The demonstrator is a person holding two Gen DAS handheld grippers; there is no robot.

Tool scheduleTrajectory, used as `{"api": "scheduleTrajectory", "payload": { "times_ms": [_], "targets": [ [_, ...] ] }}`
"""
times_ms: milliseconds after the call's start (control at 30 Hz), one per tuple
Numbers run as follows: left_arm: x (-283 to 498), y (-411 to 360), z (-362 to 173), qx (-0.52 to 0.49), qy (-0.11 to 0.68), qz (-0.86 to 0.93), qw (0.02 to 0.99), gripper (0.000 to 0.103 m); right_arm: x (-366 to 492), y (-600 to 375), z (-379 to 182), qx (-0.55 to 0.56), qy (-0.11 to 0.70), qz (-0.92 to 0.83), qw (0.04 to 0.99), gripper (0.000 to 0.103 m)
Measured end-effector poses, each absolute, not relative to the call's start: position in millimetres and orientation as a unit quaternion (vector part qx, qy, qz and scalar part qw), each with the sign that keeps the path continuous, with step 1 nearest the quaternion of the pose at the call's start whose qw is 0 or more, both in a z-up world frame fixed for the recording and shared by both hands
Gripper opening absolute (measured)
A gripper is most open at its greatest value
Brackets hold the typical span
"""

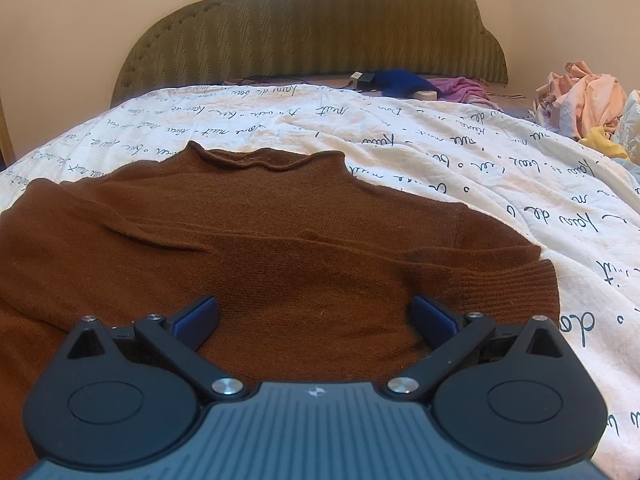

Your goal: Fold small clothes

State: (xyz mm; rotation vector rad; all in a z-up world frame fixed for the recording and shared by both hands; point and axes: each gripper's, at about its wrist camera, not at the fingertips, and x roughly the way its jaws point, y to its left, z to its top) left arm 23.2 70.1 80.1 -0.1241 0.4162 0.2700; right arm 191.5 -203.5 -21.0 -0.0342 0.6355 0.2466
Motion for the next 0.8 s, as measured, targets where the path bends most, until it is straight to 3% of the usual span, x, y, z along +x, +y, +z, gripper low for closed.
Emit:
{"api": "scheduleTrajectory", "payload": {
  "times_ms": [500,667,800],
  "targets": [
    [-26.2,65.2,90.3,-0.076,0.194,0.074,0.975,0.103,191.4,-203.4,-21.1,-0.017,0.312,0.121,0.942,0.103],
    [-44.5,91.2,79.4,-0.061,0.191,0.088,0.976,0.103,191.7,-203.9,-21.0,-0.017,0.312,0.121,0.942,0.103],
    [-35.8,122.0,58.5,-0.119,0.225,0.123,0.959,0.102,191.8,-203.6,-20.9,-0.016,0.312,0.122,0.942,0.103]
  ]
}}
